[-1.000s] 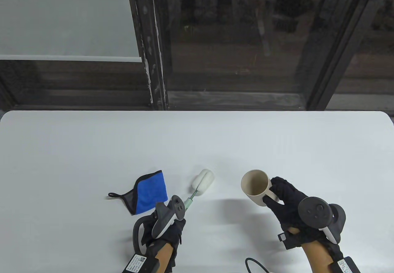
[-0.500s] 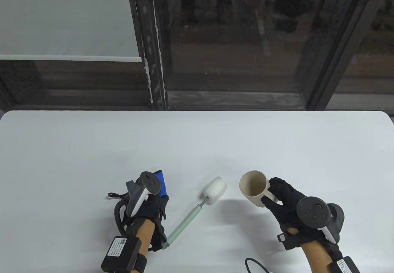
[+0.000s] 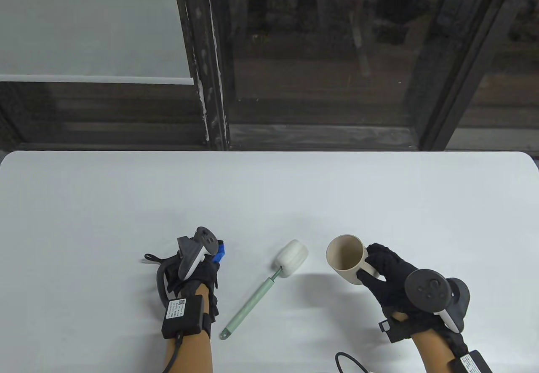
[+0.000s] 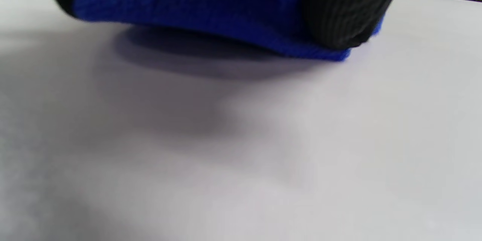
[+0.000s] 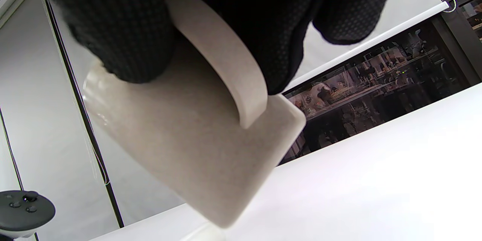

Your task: Brush the water cup with the cup brush

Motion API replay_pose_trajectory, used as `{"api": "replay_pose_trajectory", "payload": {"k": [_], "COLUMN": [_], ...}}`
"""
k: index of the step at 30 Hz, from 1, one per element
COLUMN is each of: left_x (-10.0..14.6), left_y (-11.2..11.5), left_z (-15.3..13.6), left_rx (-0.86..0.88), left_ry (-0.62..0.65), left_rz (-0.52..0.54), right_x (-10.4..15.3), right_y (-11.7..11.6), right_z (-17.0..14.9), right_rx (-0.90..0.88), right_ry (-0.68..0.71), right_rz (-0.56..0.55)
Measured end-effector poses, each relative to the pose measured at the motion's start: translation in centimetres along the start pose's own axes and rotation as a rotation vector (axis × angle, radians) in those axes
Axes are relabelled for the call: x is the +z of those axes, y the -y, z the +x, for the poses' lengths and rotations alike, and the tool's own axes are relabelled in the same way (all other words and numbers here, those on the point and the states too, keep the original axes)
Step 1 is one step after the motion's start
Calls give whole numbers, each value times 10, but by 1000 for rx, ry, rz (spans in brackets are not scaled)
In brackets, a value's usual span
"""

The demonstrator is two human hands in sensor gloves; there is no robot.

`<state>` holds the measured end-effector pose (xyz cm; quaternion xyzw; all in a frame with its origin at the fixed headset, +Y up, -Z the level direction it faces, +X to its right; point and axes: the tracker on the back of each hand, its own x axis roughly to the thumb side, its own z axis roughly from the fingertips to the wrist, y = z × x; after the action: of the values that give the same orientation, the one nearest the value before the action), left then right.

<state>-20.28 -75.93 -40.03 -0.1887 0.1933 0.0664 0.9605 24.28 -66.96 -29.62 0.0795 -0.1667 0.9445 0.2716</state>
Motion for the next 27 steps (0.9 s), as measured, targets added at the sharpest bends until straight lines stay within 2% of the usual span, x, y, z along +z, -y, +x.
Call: {"api": "replay_pose_trajectory", "payload": {"k": [2, 4, 12, 16, 19, 23, 27], "left_x": [0, 4, 35, 59, 82, 118, 145], "left_y": [-6, -12, -36, -47, -50, -47, -35], "left_z": [-3, -11, -19, -4, 15, 45, 65], "left_rx": [42, 160, 725, 1019, 1173, 1263, 1290], "left_ry": [14, 43, 245, 435, 566, 749, 871], "left_rz": [-22, -25, -91, -211, -262, -321, -299], "right_x": [0, 0, 1, 3, 4, 6, 8], "right_y": [0, 1, -2, -3, -4, -9, -11], "right_z": [0, 1, 4, 11, 15, 21, 28], "right_rx": [-7, -20, -93, -128, -163, -331, -394], "right_ry": [1, 1, -4, 15, 19, 4, 36], "right_rz": [0, -1, 40, 55, 80, 144, 208]}}
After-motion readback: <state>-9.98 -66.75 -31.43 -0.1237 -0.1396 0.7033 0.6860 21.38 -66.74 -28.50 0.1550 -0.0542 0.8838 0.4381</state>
